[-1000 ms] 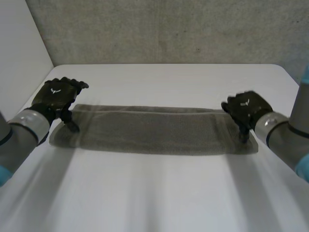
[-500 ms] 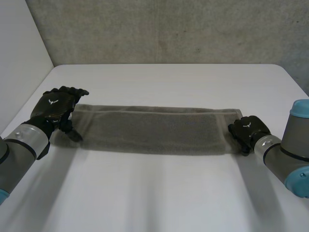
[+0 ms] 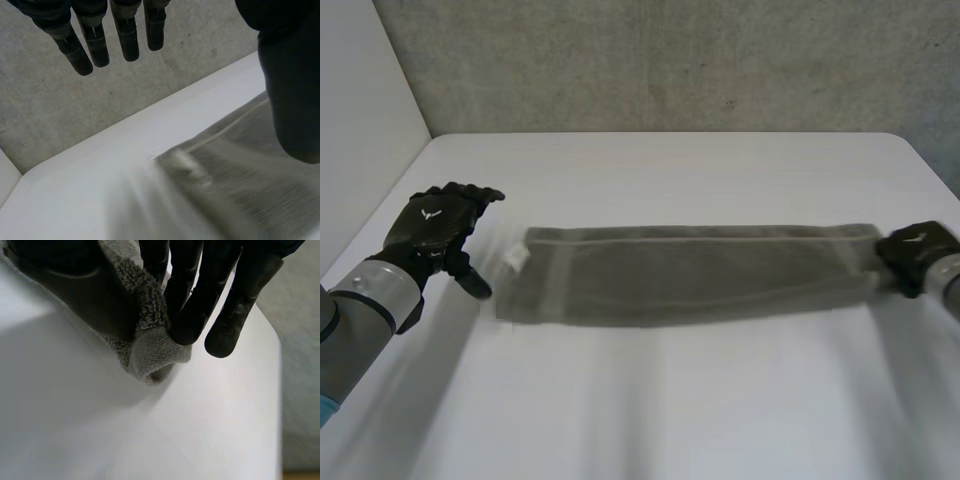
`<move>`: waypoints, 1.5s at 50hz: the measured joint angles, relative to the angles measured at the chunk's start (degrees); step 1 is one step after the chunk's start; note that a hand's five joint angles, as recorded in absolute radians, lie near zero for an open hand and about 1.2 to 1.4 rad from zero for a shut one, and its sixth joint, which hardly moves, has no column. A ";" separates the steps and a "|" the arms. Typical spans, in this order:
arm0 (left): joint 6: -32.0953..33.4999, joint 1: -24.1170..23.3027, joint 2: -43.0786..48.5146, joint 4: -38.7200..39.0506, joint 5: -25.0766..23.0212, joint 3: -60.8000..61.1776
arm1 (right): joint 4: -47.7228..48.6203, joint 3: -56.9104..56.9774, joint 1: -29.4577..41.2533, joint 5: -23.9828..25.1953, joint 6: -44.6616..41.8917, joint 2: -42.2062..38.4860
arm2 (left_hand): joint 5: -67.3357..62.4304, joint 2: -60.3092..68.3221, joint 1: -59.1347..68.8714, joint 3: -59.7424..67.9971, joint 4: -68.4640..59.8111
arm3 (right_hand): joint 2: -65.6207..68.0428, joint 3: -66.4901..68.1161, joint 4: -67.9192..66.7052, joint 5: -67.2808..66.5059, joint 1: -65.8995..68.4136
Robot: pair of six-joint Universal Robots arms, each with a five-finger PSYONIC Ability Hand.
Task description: Fold the towel.
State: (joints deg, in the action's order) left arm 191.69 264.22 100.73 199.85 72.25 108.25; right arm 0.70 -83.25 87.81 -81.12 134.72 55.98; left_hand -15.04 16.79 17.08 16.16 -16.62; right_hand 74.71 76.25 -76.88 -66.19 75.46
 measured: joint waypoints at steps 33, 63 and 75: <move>-1.70 -5.45 -0.82 -0.34 1.32 -5.67 | -8.12 29.73 45.88 -3.41 5.01 -12.54 | 0.05 0.00 0.00 -0.05 0.00 | -2.63 -2.97 3.43 3.20 -2.84; -1.49 -8.82 0.62 -0.16 2.02 -5.69 | -2.44 -0.91 25.99 0.52 14.38 5.35 | 0.06 0.00 0.00 -0.05 0.00 | -55.84 -57.38 57.83 56.84 -56.52; -1.49 -9.42 0.61 -0.16 2.02 -5.45 | 3.57 -8.56 23.08 1.40 11.73 4.19 | 0.06 -0.01 0.00 -0.06 0.00 | -30.09 -31.71 32.05 30.89 -29.39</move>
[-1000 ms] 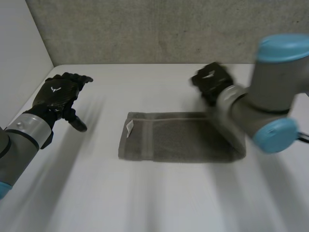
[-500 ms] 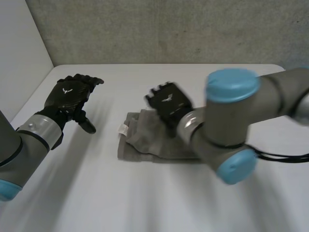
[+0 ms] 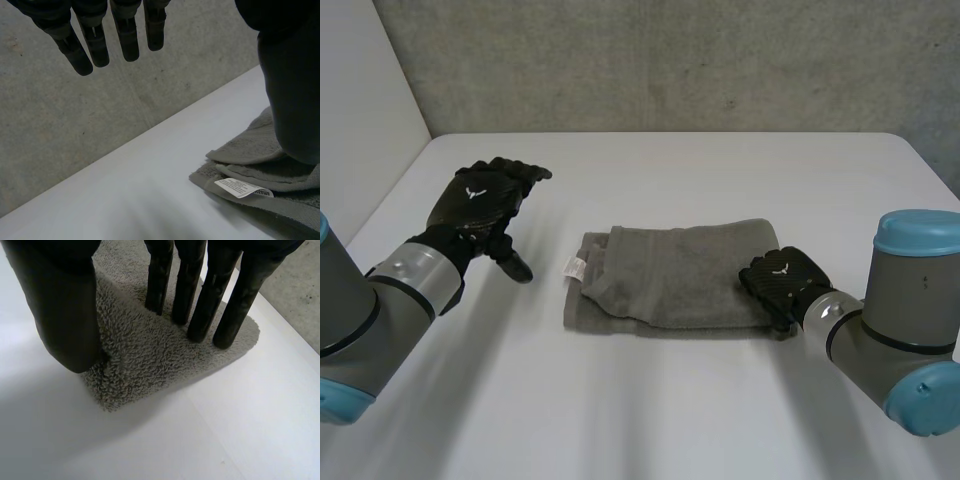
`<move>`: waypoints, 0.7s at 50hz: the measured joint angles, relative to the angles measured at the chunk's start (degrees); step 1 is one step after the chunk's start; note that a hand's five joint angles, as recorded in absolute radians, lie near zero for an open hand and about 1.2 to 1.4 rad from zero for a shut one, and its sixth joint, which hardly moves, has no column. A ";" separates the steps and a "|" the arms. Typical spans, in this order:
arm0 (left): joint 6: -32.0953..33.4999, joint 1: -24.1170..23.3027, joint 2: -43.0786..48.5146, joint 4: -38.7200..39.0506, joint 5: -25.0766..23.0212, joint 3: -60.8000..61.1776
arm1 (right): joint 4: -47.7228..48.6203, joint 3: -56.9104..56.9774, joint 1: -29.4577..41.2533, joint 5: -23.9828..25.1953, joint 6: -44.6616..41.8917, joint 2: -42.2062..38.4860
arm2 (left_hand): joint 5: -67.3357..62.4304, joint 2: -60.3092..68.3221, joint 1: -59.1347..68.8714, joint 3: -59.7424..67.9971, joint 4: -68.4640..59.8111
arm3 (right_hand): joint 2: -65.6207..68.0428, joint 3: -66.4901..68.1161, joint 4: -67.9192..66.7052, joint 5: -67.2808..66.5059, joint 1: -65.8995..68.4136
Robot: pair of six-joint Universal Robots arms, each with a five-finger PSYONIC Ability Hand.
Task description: Fold the towel.
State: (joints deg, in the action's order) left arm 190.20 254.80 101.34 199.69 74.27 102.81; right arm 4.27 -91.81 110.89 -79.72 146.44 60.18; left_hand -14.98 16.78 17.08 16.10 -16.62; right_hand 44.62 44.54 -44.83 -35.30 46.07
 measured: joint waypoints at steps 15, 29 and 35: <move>0.08 -0.10 -0.49 -0.02 0.08 0.04 | 0.11 1.24 0.53 -8.19 -8.03 1.56 | 0.00 0.00 0.00 0.00 0.00 | 27.77 31.94 -32.04 -30.76 28.04; -0.69 -0.41 -1.38 -0.52 2.60 -3.27 | -0.08 15.77 16.47 -10.87 -24.34 -0.81 | 0.49 -0.35 -0.21 -0.39 0.00 | 27.77 31.94 -32.04 -30.76 28.58; -2.45 -0.99 -1.52 -0.58 5.35 -5.13 | -0.52 22.60 26.85 -8.29 -27.59 -7.18 | 0.59 -0.54 -0.22 -0.53 0.00 | 28.43 31.94 -32.04 -30.76 28.58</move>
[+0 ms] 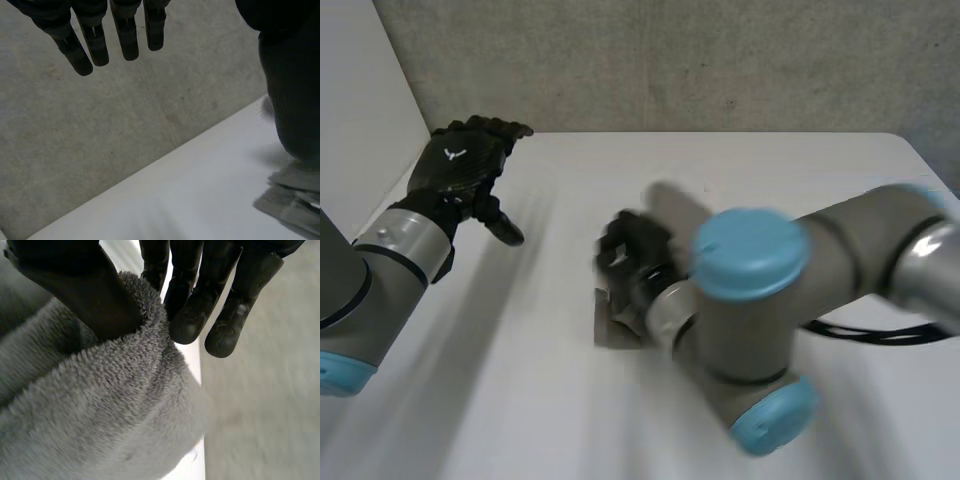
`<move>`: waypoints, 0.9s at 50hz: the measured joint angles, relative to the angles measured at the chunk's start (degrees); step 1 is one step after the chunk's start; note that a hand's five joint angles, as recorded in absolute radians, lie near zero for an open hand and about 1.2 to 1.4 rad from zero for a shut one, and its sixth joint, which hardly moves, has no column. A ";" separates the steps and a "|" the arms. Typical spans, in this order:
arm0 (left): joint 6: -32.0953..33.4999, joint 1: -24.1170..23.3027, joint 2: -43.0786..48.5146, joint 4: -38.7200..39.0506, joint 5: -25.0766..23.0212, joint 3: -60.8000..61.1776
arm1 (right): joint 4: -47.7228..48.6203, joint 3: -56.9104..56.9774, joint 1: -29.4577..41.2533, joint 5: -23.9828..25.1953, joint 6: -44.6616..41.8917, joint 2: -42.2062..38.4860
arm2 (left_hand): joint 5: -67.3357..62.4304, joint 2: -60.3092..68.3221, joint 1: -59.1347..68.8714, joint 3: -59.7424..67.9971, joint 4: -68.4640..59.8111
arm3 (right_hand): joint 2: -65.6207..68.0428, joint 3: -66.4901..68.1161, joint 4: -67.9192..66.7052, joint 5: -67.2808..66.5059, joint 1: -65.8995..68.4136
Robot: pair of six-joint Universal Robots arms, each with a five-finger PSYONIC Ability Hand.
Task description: Fold the towel.
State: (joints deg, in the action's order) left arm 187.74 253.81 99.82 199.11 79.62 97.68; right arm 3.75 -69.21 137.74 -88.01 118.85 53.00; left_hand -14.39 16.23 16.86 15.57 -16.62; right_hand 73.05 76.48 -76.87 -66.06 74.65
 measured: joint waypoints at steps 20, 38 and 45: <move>-4.01 -5.07 1.99 0.15 2.07 -4.34 | -0.61 -4.76 -4.51 5.57 26.65 7.36 | 0.04 0.00 0.00 0.00 0.00 | -59.17 -62.32 62.49 62.60 -61.44; -11.96 -15.57 20.72 -9.27 8.89 -19.30 | -3.76 -10.20 -19.75 10.03 48.10 11.07 | -0.01 0.00 0.00 0.00 0.00 | -59.17 -62.32 62.49 62.60 -61.47; -11.91 -18.30 30.57 -14.11 12.07 -24.15 | -3.90 -8.15 -19.12 11.93 49.96 3.22 | -0.01 0.00 0.00 0.00 0.00 | -59.17 -62.32 62.49 62.60 -61.47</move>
State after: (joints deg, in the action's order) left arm 175.84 235.51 130.39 185.00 91.69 73.53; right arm -0.15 -77.36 118.62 -76.08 168.81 56.22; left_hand -14.40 16.23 16.85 15.57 -16.62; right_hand 13.88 14.16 -14.37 -3.46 13.18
